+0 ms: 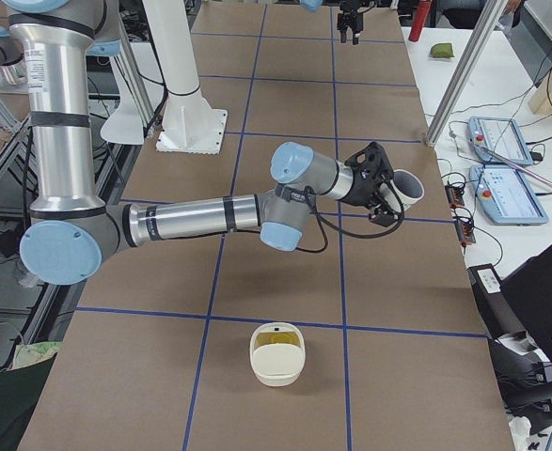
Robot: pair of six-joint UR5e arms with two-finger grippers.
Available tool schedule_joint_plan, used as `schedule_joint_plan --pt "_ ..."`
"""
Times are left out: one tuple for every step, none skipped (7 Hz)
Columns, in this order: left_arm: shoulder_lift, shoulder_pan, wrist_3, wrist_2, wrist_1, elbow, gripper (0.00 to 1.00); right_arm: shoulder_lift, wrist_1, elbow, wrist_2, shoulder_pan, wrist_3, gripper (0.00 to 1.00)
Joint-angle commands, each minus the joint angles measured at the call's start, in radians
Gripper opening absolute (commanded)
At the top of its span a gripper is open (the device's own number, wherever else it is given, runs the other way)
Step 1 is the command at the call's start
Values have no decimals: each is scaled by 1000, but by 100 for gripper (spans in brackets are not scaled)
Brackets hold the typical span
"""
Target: Left arm hands cup to right arm to dump lemon
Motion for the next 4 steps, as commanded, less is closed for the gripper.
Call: schedule_joint_plan --pt "3 0 6 0 0 2 100 119 -140 1 -258 -234 -28 9" --pt "3 2 6 0 0 2 100 177 -229 1 -401 -348 -32 11" --pt "3 2 6 0 0 2 100 252 -337 -1 -543 -452 -46 14" --pt "3 0 6 0 0 2 100 324 -434 -1 -622 -522 -46 16"
